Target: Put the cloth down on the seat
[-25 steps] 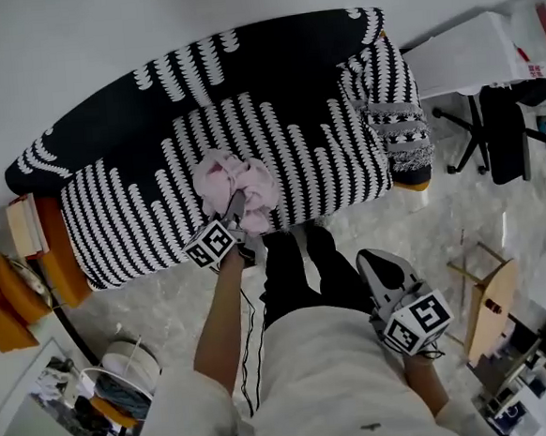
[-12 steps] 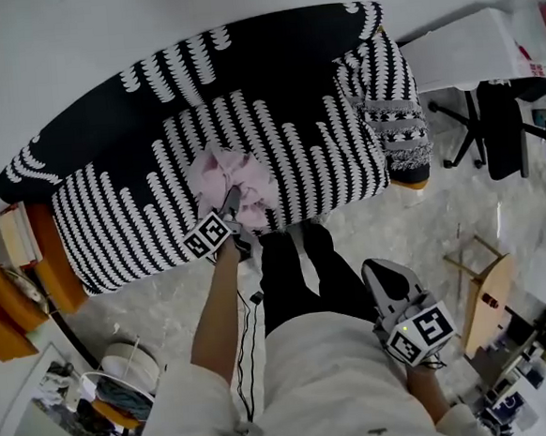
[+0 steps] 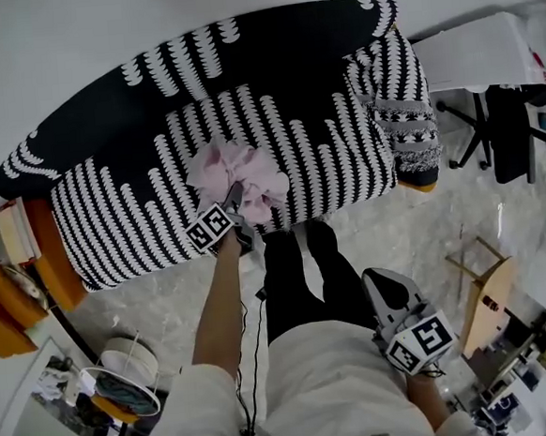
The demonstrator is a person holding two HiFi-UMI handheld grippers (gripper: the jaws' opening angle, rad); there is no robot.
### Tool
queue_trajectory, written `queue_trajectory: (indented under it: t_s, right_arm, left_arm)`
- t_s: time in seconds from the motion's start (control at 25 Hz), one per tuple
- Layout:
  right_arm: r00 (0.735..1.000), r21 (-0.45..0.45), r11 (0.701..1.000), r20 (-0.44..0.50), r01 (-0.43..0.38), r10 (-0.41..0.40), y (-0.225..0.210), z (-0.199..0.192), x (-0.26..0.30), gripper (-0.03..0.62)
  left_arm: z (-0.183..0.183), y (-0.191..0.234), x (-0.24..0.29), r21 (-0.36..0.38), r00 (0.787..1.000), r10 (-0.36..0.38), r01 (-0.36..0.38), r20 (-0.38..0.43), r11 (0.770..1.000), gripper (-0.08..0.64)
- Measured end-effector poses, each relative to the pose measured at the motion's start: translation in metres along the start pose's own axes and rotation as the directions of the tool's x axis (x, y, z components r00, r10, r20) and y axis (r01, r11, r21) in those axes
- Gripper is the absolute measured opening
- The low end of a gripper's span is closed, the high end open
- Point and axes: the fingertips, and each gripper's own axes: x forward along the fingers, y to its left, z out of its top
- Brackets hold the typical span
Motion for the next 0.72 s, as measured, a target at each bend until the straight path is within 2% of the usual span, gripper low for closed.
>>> queue_trajectory:
  t_s: [0.4, 0.6, 0.72]
  right_arm:
    - [0.999, 0.036, 0.999, -0.024, 0.035, -0.034, -0.006, -0.018, 0.0, 0.006]
    - [0.999, 0.042, 0.998, -0.031, 0.043, -0.041, -0.007, -0.024, -0.002, 0.008]
    - [0.998, 0.043, 0.998, -0.032, 0.048, -0.047, -0.007, -0.025, -0.003, 0.008]
  left_arm:
    - [-0.019, 0.032, 0.015, 0.05, 0.996, 0.058, -0.055, -0.07, 0.997, 0.209]
    - [-0.024, 0.048, 0.021, 0.092, 0.987, 0.113, -0.102, -0.115, 0.99, 0.248]
    - [-0.025, 0.056, 0.021, 0.148, 0.976, 0.161, -0.139, -0.149, 0.979, 0.286]
